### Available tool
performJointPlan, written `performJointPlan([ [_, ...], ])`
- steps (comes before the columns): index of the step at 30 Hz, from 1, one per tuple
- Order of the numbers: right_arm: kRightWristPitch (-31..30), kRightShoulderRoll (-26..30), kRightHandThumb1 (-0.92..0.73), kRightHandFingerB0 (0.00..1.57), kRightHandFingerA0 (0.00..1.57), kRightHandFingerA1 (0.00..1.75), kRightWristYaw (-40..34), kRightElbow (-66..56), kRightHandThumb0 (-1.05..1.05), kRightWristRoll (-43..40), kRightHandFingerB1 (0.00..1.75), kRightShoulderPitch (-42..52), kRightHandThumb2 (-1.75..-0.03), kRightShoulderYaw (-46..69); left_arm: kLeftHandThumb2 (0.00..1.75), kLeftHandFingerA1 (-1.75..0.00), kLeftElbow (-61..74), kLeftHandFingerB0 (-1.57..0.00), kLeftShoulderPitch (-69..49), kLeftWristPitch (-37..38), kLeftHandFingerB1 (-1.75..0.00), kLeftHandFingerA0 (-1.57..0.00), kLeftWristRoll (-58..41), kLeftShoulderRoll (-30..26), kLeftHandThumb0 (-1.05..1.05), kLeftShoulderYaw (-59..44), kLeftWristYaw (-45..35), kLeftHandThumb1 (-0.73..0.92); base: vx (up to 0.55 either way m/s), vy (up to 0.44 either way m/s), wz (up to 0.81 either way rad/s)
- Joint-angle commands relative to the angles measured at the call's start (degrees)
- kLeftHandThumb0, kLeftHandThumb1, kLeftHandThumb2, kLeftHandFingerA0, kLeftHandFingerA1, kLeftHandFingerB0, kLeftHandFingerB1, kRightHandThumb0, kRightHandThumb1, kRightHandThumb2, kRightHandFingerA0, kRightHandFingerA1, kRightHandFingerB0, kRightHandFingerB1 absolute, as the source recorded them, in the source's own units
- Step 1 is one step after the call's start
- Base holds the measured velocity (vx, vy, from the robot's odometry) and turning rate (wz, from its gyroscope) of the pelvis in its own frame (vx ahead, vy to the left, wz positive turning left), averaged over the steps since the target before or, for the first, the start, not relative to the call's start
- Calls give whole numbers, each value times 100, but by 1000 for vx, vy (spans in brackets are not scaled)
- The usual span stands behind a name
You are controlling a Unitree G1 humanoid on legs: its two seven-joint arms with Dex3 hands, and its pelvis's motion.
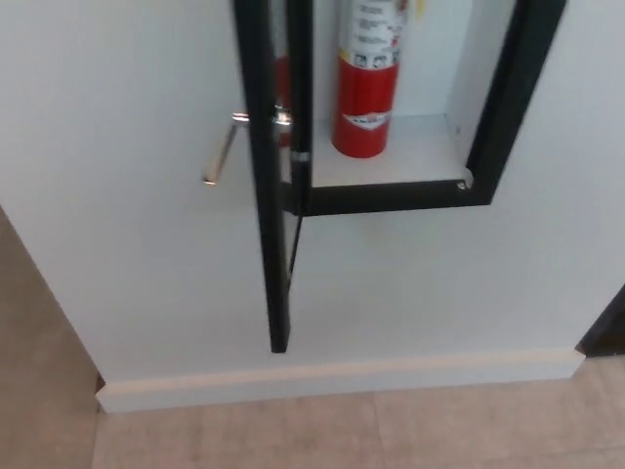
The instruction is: The robot wallks towards the fire extinguisher and uses its left hand to push the door to the right and close it
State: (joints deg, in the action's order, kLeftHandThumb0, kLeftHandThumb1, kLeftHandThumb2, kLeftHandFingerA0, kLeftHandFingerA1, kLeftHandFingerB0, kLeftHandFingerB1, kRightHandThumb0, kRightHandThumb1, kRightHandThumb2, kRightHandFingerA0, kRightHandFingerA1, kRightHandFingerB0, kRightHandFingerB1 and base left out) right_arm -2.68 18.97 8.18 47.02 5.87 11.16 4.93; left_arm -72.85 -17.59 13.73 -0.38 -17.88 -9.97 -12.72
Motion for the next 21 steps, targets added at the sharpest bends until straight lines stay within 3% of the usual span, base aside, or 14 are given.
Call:
performJointPlan([
  [1,101,66,-45,30,29,54,6,-13,-57,-50,35,-4,-54,9,57,-49,14,-47,-14,128,-35,-46,-6,-3,-59,-8,18,54,68,48,6],
  [9,100,89,-47,31,29,50,-38,140,-58,-15,35,-92,-55,-3,57,-50,32,-47,-21,148,-35,-50,34,-5,-58,28,68,54,102,-94,10],
  [10,112,102,-46,31,30,51,-80,172,-57,45,34,-114,-55,-46,81,-58,53,-41,-32,153,-48,-45,48,-4,-62,44,91,43,185,-238,-23],
  [11,115,106,-46,31,30,51,-92,182,-57,59,34,-121,-55,-57,81,-58,58,-41,-35,152,-48,-45,51,-3,-62,48,98,43,231,-248,31],
  [12,121,109,-37,25,28,56,-97,193,-60,54,44,-128,-74,-60,58,-50,51,-45,-36,149,-35,-50,44,10,-59,45,100,54,224,-223,-2],
  [13,129,111,-37,25,28,56,-95,204,-60,40,44,-135,-74,-55,58,-50,39,-45,-35,145,-35,-50,33,24,-59,38,99,54,221,-202,-5],
  [14,107,103,-45,32,31,51,-92,206,-54,13,33,-137,-54,-34,80,-56,14,-38,-24,122,-47,-41,8,33,-62,18,67,42,168,-164,1],
  [15,81,94,-45,32,31,51,-90,212,-54,-18,33,-141,-54,-9,80,-56,-14,-38,-11,93,-47,-41,-21,39,-62,-7,29,42,185,-149,2],
  [16,152,103,-37,26,30,58,-92,225,-60,2,44,-126,-74,-29,57,-46,1,-45,-31,109,-35,-44,-41,44,-58,-22,-3,55,144,-137,-2],
  [21,221,114,-37,26,31,57,-131,314,-60,50,44,-148,-74,-66,57,-50,0,-47,-6,79,-35,-44,-76,56,-57,-72,-23,54,128,-24,-11],
])
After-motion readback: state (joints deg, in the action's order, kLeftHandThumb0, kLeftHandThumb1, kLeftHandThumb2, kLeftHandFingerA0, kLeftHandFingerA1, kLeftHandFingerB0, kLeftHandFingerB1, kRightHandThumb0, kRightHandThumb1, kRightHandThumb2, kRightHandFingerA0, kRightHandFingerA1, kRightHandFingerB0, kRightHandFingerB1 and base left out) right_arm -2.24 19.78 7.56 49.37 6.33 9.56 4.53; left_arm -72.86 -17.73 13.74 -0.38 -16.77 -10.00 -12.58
